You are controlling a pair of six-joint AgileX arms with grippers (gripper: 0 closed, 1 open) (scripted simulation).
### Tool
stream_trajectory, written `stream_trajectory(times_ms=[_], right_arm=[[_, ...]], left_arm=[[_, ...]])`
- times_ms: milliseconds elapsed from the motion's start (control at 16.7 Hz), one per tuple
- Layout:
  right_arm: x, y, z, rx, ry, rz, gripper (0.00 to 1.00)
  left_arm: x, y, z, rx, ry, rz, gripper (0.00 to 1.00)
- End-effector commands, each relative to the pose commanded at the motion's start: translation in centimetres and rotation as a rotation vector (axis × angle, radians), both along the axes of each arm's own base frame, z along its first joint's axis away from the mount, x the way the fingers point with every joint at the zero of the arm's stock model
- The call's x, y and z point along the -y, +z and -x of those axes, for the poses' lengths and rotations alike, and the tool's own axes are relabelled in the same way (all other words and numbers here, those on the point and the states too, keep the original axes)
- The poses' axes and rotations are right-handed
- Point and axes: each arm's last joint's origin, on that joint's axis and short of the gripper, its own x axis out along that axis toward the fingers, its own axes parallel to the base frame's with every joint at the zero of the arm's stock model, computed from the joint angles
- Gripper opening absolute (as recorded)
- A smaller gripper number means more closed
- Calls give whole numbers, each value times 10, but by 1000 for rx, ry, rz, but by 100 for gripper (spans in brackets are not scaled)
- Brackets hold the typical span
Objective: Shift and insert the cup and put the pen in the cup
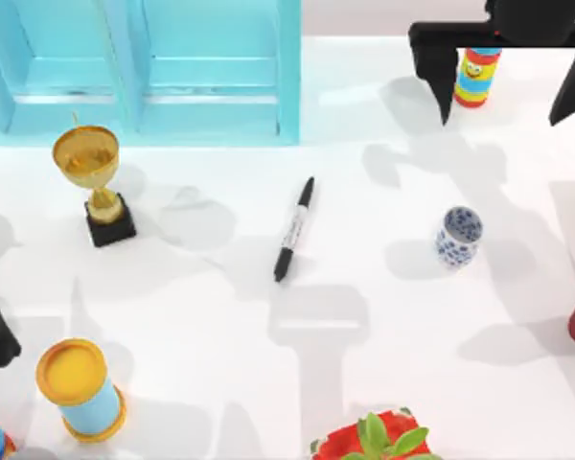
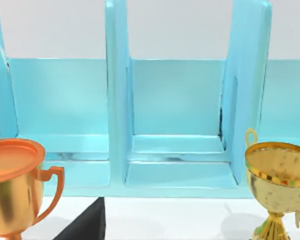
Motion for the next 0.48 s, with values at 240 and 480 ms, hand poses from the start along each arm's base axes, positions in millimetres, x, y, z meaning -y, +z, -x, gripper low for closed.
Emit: stream_trajectory(times_ms=[240,480], right_arm=[[-20,-18,-8,9,-33,-19,100],[-71,-66,-19,20,-132,-72,100]], left_arm=[[0,0,0,0,0,0,100],[0,0,0,0,0,0,100]])
